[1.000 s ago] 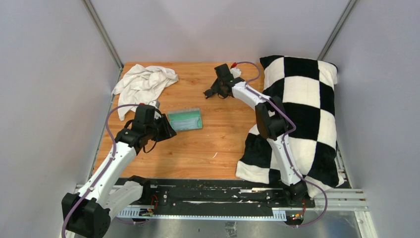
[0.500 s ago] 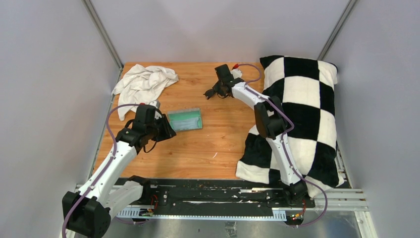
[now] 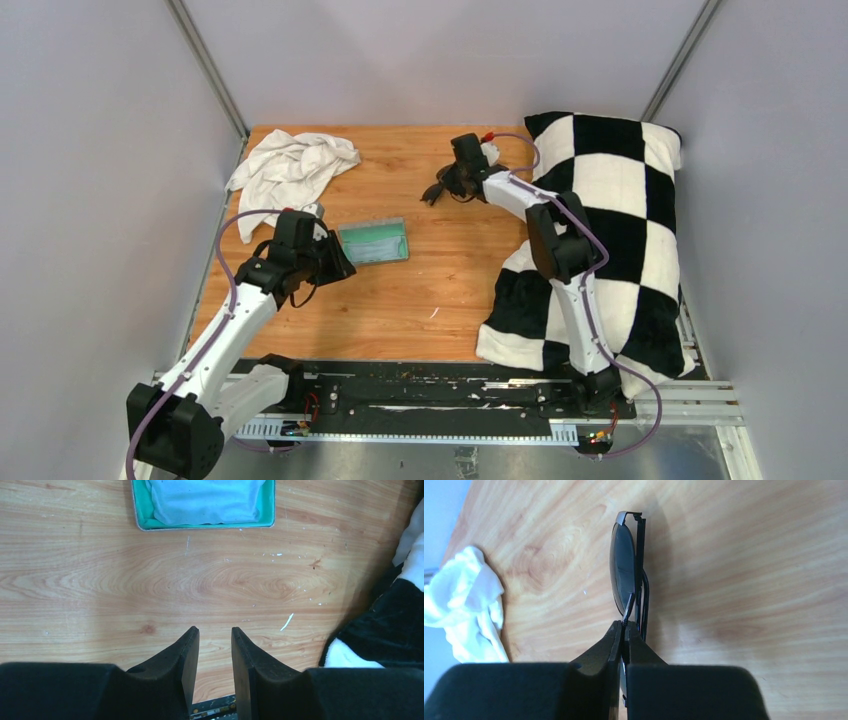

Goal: Organize the sunglasses
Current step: Move the sunglasses to the center of the board.

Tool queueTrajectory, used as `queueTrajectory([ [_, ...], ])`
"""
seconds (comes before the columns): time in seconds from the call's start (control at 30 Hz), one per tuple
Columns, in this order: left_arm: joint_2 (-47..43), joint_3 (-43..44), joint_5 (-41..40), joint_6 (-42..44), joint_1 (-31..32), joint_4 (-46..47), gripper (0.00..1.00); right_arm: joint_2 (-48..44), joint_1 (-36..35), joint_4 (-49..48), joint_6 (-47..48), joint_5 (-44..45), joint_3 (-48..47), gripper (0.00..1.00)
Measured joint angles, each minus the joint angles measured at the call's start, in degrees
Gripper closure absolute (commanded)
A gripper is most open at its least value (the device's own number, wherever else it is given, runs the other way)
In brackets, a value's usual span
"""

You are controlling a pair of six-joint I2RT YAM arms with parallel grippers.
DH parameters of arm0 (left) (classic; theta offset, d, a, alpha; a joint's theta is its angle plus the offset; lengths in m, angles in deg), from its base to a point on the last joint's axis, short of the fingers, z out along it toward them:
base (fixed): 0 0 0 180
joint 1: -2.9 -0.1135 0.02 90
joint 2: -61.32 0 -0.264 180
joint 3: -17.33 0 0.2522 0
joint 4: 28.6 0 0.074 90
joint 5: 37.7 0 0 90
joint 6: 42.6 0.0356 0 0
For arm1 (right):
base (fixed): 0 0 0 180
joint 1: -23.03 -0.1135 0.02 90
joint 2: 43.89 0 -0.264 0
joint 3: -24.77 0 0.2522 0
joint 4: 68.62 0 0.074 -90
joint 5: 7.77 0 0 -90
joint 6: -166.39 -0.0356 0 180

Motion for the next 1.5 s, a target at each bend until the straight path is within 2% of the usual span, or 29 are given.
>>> queueTrajectory([
  [0.2,-0.7,0.0,0.0,0.0,0.0,0.0,0.65,-7.0,0.9,-2.7,5.4,-8.2,10.7,1.00],
  [0.37,-2.0,0.0,0.0,-0.4,0.0,0.0,0.66,-17.1,1.3,-2.7,13.4,-17.7,23.0,1.00],
  [0.57,-2.3,1.1,0.5,-0.6,0.0,-0.5,0.66,-32.0,1.4,-0.3,23.8,-27.1,37.3,1.00],
  [0.73,-1.0,4.1,0.5,0.2,0.0,-1.5,0.65,-39.5,1.4,3.3,31.8,-34.7,43.8,1.00],
  [0.97,0.3,5.2,0.4,0.4,0.0,-2.3,0.65,-41.7,0.1,9.7,41.5,-43.2,45.0,1.00],
  [1.13,0.3,5.2,0.4,0.2,0.0,-2.6,0.65,-41.4,-4.3,13.3,47.9,-48.0,45.2,1.00],
  [1.43,-0.9,5.2,-0.7,0.0,0.0,-3.8,0.65,-31.8,-15.6,19.0,57.4,-50.0,39.5,1.00],
  [1.47,-1.0,5.2,-0.7,0.0,0.0,-3.9,0.65,-31.1,-16.5,19.5,58.8,-50.0,38.6,0.95],
  [1.5,-1.3,5.2,-0.7,0.0,0.0,-4.1,0.65,-30.5,-17.3,20.0,60.3,-49.9,37.7,0.87],
])
